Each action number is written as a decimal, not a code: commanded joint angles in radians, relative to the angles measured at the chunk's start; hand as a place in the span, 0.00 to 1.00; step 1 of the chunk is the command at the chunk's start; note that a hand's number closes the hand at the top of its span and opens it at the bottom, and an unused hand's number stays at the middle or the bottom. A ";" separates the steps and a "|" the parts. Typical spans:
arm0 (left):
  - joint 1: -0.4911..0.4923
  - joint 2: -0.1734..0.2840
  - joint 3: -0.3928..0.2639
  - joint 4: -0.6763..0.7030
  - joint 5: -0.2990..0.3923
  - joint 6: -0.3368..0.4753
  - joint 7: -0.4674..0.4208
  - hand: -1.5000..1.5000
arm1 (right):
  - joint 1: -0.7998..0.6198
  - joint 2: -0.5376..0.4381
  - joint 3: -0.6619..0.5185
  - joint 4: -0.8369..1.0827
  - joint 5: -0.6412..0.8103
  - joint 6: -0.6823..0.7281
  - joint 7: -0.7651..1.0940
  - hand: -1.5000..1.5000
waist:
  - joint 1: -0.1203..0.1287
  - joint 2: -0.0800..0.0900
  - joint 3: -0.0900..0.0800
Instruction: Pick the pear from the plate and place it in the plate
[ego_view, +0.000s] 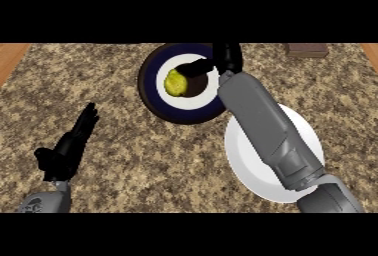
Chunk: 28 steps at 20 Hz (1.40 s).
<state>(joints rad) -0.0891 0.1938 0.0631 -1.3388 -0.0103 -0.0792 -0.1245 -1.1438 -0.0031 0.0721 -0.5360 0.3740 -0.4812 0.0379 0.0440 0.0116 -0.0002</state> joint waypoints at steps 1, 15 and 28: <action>0.015 0.005 -0.002 -0.041 0.002 -0.007 0.017 0.50 | -0.042 0.003 -0.014 0.033 -0.130 -0.049 -0.020 0.00 | 0.010 -0.002 0.001; 0.013 -0.005 0.019 -0.022 -0.003 0.017 0.024 0.50 | 0.203 -0.151 -0.365 -0.027 -0.481 0.277 -0.439 0.00 | -0.030 -0.003 0.001; -0.029 0.010 0.035 0.013 0.008 -0.023 0.015 0.50 | 0.292 -0.338 -0.377 0.262 -0.433 0.570 -0.801 0.00 | -0.010 0.003 0.002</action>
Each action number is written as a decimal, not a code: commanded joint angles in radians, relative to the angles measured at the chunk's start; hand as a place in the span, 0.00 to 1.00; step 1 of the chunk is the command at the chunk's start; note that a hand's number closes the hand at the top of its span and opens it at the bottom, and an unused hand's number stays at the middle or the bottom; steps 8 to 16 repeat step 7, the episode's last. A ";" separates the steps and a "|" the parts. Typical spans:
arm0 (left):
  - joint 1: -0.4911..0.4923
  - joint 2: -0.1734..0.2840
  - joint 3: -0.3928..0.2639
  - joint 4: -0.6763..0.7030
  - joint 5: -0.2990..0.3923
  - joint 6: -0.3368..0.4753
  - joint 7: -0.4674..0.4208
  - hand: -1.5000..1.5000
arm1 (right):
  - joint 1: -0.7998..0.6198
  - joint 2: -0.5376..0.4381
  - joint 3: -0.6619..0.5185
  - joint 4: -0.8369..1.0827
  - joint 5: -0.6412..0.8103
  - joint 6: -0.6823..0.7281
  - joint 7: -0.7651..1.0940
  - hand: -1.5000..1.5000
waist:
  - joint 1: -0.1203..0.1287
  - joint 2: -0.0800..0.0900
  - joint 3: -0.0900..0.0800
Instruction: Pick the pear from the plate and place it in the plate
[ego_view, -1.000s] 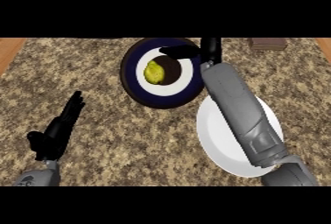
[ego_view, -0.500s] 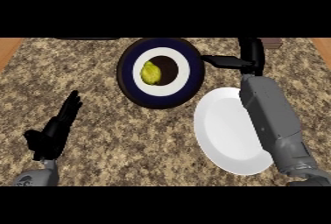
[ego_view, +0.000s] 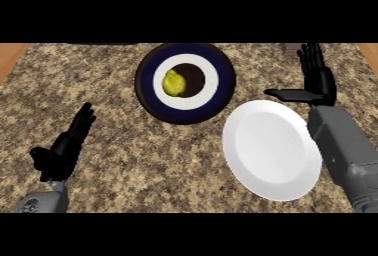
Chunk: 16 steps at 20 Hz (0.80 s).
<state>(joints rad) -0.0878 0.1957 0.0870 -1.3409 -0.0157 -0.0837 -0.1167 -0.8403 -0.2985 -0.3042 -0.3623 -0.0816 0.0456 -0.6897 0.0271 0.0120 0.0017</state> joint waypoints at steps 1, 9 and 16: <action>0.039 0.028 0.023 -0.011 0.032 -0.050 -0.022 0.50 | 0.003 -0.081 0.000 0.092 0.021 0.094 -0.062 0.00 | 0.011 0.002 0.000; -0.068 -0.021 -0.001 0.028 -0.007 0.012 0.033 0.50 | -0.018 -0.026 -0.012 0.162 0.039 0.002 -0.163 0.00 | 0.009 0.006 0.001; -0.068 -0.021 -0.001 0.028 -0.007 0.012 0.033 0.50 | -0.018 -0.026 -0.012 0.162 0.039 0.002 -0.163 0.00 | 0.009 0.006 0.001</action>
